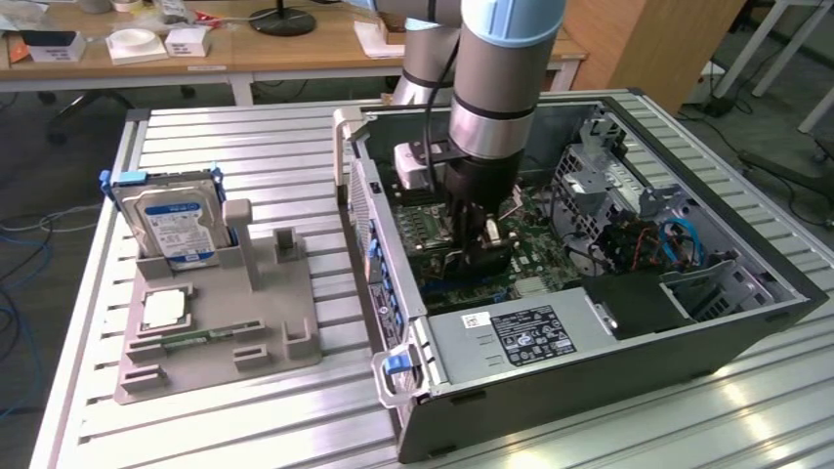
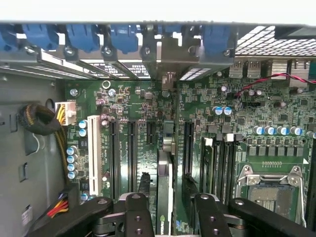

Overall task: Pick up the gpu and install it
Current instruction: 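Insert the gpu into the slot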

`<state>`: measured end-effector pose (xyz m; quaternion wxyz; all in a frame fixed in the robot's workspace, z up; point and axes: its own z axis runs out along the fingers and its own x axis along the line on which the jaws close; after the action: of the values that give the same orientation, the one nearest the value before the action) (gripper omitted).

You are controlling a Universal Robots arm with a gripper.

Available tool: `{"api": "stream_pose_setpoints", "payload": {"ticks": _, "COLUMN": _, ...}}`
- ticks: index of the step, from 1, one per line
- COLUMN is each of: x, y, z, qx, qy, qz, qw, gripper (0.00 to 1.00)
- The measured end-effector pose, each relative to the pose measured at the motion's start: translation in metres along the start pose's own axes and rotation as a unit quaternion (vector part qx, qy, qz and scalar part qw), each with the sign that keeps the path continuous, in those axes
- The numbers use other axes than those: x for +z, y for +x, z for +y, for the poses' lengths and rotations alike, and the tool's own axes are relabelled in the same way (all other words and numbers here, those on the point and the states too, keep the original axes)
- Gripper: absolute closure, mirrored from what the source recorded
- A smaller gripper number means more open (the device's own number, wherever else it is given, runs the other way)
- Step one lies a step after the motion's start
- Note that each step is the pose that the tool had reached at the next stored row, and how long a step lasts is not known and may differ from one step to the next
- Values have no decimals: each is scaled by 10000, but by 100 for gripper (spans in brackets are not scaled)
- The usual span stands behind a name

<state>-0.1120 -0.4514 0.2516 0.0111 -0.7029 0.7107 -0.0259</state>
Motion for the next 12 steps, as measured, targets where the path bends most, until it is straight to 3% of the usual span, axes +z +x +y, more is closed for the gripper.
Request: {"api": "stream_pose_setpoints", "payload": {"ticks": 12, "x": -174, "y": 3, "z": -9, "qx": 0, "qy": 18, "qz": 0, "qw": 10000, "gripper": 61}}
